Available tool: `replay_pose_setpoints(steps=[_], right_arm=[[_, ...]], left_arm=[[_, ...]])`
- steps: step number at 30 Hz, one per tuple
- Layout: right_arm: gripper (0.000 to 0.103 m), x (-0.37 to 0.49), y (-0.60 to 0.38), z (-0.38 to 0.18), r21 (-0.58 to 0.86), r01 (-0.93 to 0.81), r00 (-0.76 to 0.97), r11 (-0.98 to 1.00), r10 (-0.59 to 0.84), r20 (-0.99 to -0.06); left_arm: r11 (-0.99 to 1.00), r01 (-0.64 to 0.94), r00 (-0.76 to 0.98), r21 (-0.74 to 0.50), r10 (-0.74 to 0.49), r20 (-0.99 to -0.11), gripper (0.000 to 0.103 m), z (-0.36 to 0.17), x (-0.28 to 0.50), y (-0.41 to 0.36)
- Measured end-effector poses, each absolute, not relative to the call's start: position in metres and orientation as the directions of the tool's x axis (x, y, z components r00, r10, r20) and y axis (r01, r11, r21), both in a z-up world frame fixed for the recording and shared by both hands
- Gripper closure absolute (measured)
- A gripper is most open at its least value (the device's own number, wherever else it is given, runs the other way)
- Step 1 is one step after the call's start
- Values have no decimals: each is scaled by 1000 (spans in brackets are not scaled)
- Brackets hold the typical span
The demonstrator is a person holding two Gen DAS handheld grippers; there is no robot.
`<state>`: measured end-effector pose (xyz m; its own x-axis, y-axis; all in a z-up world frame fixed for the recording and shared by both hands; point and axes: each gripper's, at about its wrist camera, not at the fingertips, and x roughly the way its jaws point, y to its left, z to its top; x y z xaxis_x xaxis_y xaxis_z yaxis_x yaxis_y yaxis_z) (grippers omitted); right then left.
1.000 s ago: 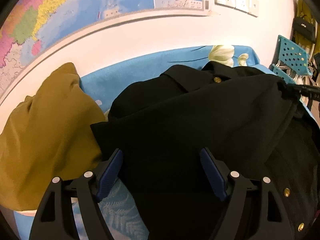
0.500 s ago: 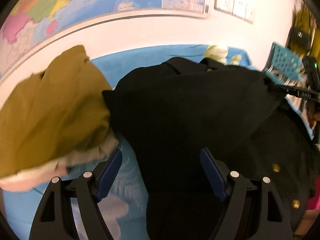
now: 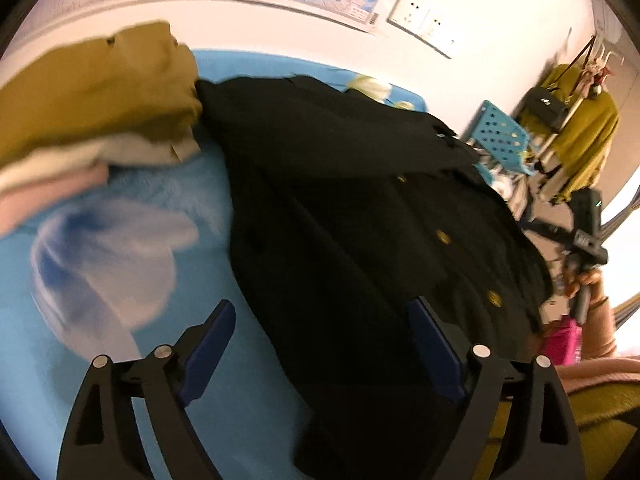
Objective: Fold large clothes
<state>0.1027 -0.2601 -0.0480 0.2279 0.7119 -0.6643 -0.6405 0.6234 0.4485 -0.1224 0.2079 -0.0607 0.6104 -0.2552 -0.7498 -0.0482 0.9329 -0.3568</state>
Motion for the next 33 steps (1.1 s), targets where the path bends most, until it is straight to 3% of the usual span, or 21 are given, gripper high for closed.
replay_pose_setpoints(steps=[7,9,13,15,22,23,24,25,26,29,30,31,33], right_arm=[[20,79,-264,-71,492,-659,151,568,741,-654],[15,73,-260,-72,478,-684,152,551,748,-646],[15,72,-265,-75,534,-682,99,499,787,-610],[22,72,-267,-75,547,-684,83,482,796,-599],[20,71,-260,-78,537,-702,97,468,810,-579],[21,68,-256,-77,521,-711,106,472,805,-584],[33,67,-255,-78,518,-711,106,475,801,-589],[48,68,-254,-79,531,-707,88,467,803,-589],[76,70,-252,-83,567,-690,50,451,810,-584],[76,69,-256,-87,614,-672,13,415,835,-549],[68,70,-258,-87,624,-664,11,412,840,-543],[66,71,-261,-88,645,-648,8,405,851,-526],[64,72,-263,-89,668,-638,-3,384,866,-500]], left_arm=[[899,5,555,-438,-367,-747,10,-76,-138,181],[893,32,529,-449,-396,-750,10,-80,-139,171],[894,47,527,-446,-401,-749,7,-81,-140,156],[884,49,528,-466,-419,-739,7,-80,-135,153],[887,8,562,-462,-386,-731,9,-82,-122,152],[900,-4,570,-436,-356,-741,15,-82,-122,148],[918,-12,573,-395,-317,-756,21,-81,-122,143],[932,-33,575,-360,-277,-770,38,-80,-124,140],[938,-52,573,-344,-254,-779,57,-79,-124,141],[901,-99,571,-422,-296,-766,69,-78,-128,150],[892,-103,575,-441,-308,-758,68,-78,-130,152],[885,-104,574,-453,-319,-754,64,-79,-132,153],[849,-80,582,-522,-385,-716,46,-82,-135,159]])
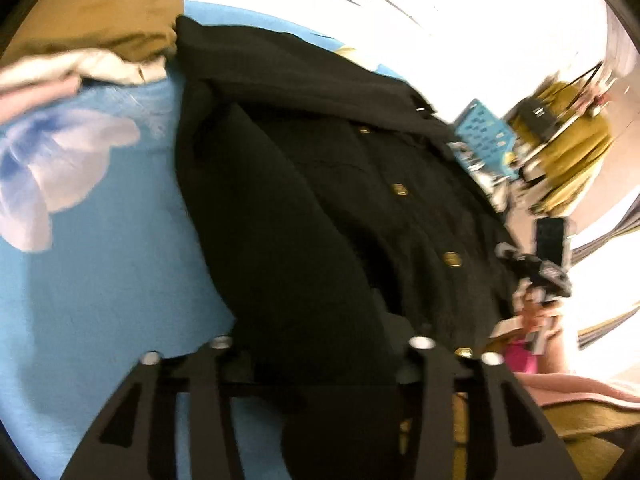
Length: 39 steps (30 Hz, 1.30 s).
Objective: Fold large clothes
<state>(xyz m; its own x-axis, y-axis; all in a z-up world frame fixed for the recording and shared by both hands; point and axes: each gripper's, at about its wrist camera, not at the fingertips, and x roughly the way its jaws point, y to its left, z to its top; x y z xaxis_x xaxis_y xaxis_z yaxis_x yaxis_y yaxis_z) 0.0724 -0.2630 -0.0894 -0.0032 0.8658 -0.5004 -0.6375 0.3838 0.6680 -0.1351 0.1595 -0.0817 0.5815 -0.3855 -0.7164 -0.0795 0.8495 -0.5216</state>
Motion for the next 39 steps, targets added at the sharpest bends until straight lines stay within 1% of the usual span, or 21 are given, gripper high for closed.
replay_pose_setpoints(steps=[1,2,4,5,6,7,8,9,11,15,16,17,19,22,23,24,26,28,30,32,39], right_arm=[[63,71,-262,-89,662,-644,-1,384,864,-503],[60,70,-259,-88,656,-648,2,388,861,-508],[55,67,-255,-85,654,-655,-3,380,863,-505],[58,66,-253,-85,649,-656,3,386,861,-508],[70,67,-253,-86,658,-645,4,390,862,-507],[76,67,-255,-86,673,-635,-4,378,871,-492],[80,67,-257,-84,683,-631,-1,369,880,-475],[82,66,-260,-82,686,-627,6,370,883,-470],[85,61,-267,-68,696,-634,17,338,905,-425],[87,43,-278,-19,636,-703,80,320,923,-376],[87,38,-280,-9,621,-718,90,314,927,-365],[88,33,-282,1,607,-733,102,309,931,-351],[88,18,-289,22,582,-765,109,276,946,-306],[88,-4,-291,36,553,-807,71,207,964,-258],[88,-7,-290,34,561,-803,59,202,963,-262],[88,-11,-287,27,566,-796,48,215,954,-295],[88,-14,-280,10,551,-789,47,273,920,-390],[87,-11,-277,-9,596,-747,12,294,903,-430],[85,-11,-276,-23,605,-728,-2,322,881,-472],[85,-14,-276,-23,609,-726,-5,319,883,-469],[85,-5,-279,6,610,-738,42,287,923,-383]], left_arm=[[830,-69,585,-554,-416,-696,37,-83,-134,161],[823,-67,586,-564,-425,-690,34,-83,-133,161],[840,-54,583,-539,-412,-701,33,-80,-130,155],[850,-58,586,-524,-396,-707,42,-80,-130,153],[858,-70,585,-509,-378,-718,54,-80,-129,152],[859,-89,570,-504,-371,-733,75,-83,-127,152],[848,-107,570,-519,-376,-731,79,-84,-128,156],[831,-115,573,-544,-392,-720,82,-85,-131,160],[800,-110,594,-589,-422,-685,90,-80,-137,167],[778,-65,681,-625,-424,-597,94,-46,-158,179],[778,-49,702,-626,-419,-575,97,-35,-165,182],[774,-20,724,-633,-425,-543,98,-23,-173,185],[787,-6,744,-617,-409,-529,98,-6,-185,187],[763,26,762,-646,-434,-482,98,4,-200,190],[753,28,761,-658,-442,-474,98,2,-205,193],[749,26,761,-662,-445,-473,98,0,-209,195],[738,8,753,-675,-449,-481,98,-14,-216,202],[711,-16,735,-703,-469,-491,98,-30,-213,203],[706,-31,718,-708,-477,-506,98,-39,-212,204],[703,-24,720,-711,-481,-500,98,-38,-214,206],[701,2,736,-713,-484,-474,98,-20,-203,209]])
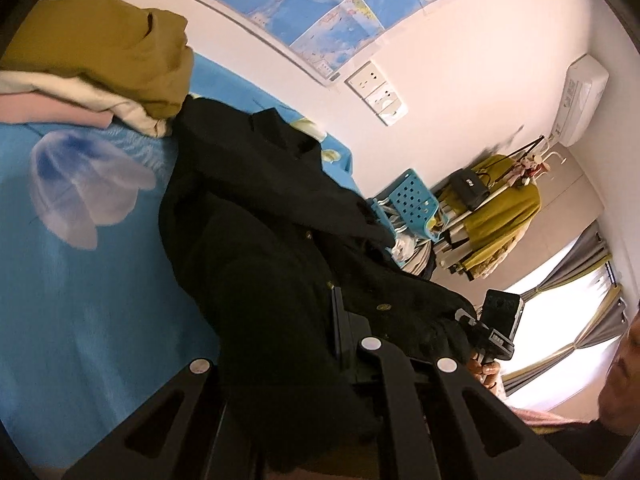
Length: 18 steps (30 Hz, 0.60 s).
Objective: Fold large clothes
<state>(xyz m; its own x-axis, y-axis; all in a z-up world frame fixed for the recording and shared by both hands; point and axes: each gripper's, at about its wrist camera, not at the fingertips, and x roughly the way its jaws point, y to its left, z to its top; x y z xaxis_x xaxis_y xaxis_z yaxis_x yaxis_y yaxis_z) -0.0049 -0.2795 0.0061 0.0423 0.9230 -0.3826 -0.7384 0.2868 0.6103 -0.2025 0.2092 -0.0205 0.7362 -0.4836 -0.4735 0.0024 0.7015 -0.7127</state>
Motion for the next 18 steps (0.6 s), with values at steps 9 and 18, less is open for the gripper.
replay_pose_setpoints(steps=[9,18], right_arm=[[85,56,-261,59,641,-718,102,272,952,-290],[84,160,-218,77,730,-606,135,316,945,-297]], left_arm=[[727,21,739,-686,-473,-479,97,24,-152,223],[788,-51,711,-613,-402,-576,96,70,-47,253]])
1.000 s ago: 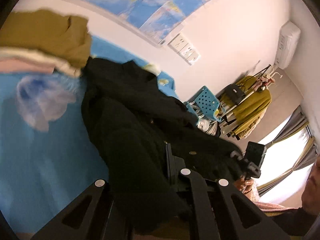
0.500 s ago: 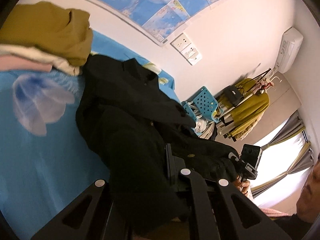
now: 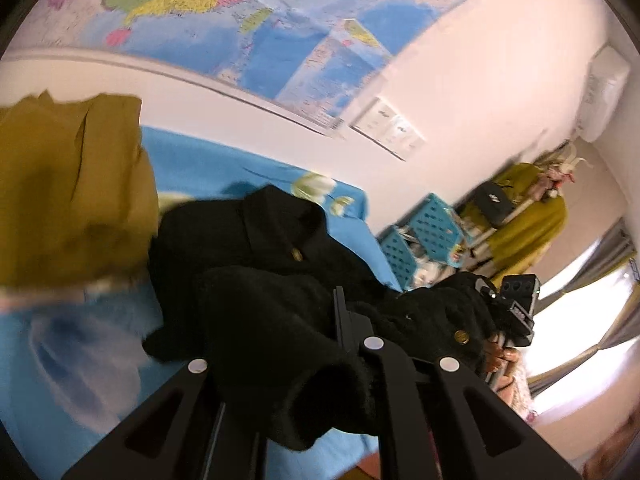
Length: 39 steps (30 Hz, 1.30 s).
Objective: Fold large clothes
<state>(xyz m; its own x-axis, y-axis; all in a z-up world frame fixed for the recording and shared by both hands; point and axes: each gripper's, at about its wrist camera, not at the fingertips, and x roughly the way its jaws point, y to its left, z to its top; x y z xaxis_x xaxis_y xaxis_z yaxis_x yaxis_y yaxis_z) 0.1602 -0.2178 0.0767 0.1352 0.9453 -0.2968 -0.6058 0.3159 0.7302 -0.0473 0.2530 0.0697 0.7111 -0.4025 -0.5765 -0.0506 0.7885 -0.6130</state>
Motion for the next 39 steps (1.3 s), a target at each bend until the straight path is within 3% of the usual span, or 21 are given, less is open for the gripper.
replay_pose_setpoints(steps=[4,11,16,18,19,20,23,27,31,35,37,38,39], right_arm=[[82,213,-193,59,740,-548,154,390,917,-369],[76,282,-155,-7,760,-386,136,523,847,-514],[55,305,-147,-40,774,-284,112,566,821,-560],[49,304,-150,-39,779,-288,120,557,828,-547],[44,303,-153,-36,783,-298,127,546,836,-535],[33,300,-158,-29,786,-313,142,532,845,-515],[29,280,-174,-4,750,-417,193,513,857,-479],[29,220,-189,16,559,-621,261,549,818,-512],[30,168,-195,-5,363,-688,325,628,714,-620],[31,145,-212,-32,388,-673,321,630,721,-614],[36,142,-210,-43,367,-681,331,634,714,-617],[42,142,-207,-47,327,-682,354,655,686,-636],[59,144,-203,-51,323,-683,351,655,682,-641]], left_arm=[[786,-116,681,-607,-382,-625,95,63,10,273],[791,-281,555,-543,-328,-765,95,1,107,297],[737,-382,483,-557,-355,-801,90,-40,137,316],[716,-376,498,-588,-379,-780,76,-45,136,322],[711,-357,514,-605,-392,-763,59,-43,134,323],[705,-329,548,-628,-399,-735,46,-38,127,325],[727,-220,643,-650,-393,-657,26,-14,100,320],[814,-81,657,-576,-391,-645,25,4,67,283],[914,52,596,-402,-351,-722,24,-1,52,217],[936,141,535,-323,-347,-770,24,-21,61,166],[945,151,511,-289,-325,-796,28,-33,73,150],[956,144,504,-258,-295,-812,40,-40,79,144],[965,126,502,-228,-261,-825,49,-46,84,143]])
